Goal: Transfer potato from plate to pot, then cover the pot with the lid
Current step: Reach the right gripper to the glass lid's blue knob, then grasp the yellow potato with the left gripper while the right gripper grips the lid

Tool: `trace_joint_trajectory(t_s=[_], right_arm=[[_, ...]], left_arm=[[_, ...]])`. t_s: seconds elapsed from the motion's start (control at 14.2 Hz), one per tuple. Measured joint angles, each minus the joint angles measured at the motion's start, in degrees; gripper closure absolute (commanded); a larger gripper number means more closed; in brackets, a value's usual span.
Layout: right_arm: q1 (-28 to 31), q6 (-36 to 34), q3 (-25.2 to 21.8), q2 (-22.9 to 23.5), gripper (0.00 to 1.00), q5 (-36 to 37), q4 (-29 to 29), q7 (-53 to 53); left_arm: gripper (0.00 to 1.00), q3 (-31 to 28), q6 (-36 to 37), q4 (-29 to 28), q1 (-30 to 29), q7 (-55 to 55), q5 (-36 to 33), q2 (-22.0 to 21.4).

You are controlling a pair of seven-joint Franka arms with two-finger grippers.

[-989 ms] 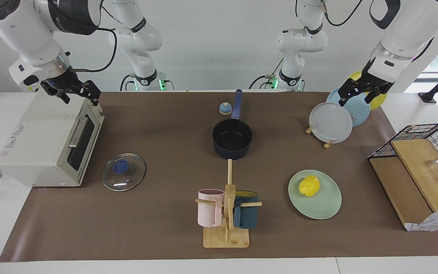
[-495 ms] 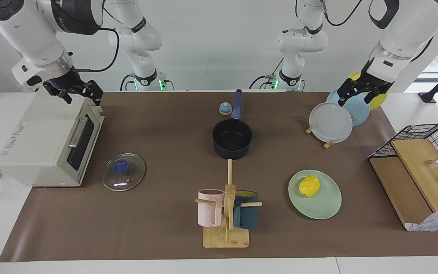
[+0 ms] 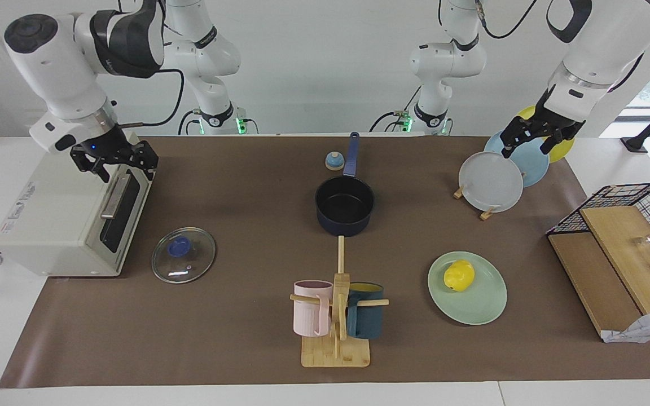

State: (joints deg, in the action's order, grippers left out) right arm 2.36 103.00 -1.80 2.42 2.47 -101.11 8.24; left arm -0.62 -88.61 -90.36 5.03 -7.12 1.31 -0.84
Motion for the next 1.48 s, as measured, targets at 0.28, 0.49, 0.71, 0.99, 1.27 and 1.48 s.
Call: trace_joint_trajectory(t_s=[0.28,0.49,0.71,0.99,1.27,1.48], right_arm=[[-0.1,15.3,0.4,7.0,0.0,-1.6,-6.3,0.2],[-3.0,19.6,0.9,7.8,0.0,-2.6,-10.1,-0.8],[-2.7,20.7,0.9,7.8,0.0,-2.6,-10.9,-1.2],[-2.6,26.0,1.0,10.8,0.0,-2.7,-12.8,-1.2],[-2.4,27.0,1.0,12.7,0.0,-2.7,-12.8,-0.8],[-1.9,28.8,0.9,14.0,0.0,-2.7,-12.9,0.3]], left_arm=[[0.0,0.1,-2.1,0.0,0.0,0.0,0.0,0.0],[0.0,0.2,-2.2,-0.2,0.0,0.1,0.4,0.0],[0.0,0.4,-2.5,-1.0,0.1,0.7,1.9,0.2],[0.0,0.5,-5.0,-3.6,1.9,2.0,2.5,1.5],[0.0,0.5,-9.6,-7.7,2.3,7.6,2.6,2.6],[0.0,0.6,-13.1,-8.7,3.4,9.2,2.7,5.3]])
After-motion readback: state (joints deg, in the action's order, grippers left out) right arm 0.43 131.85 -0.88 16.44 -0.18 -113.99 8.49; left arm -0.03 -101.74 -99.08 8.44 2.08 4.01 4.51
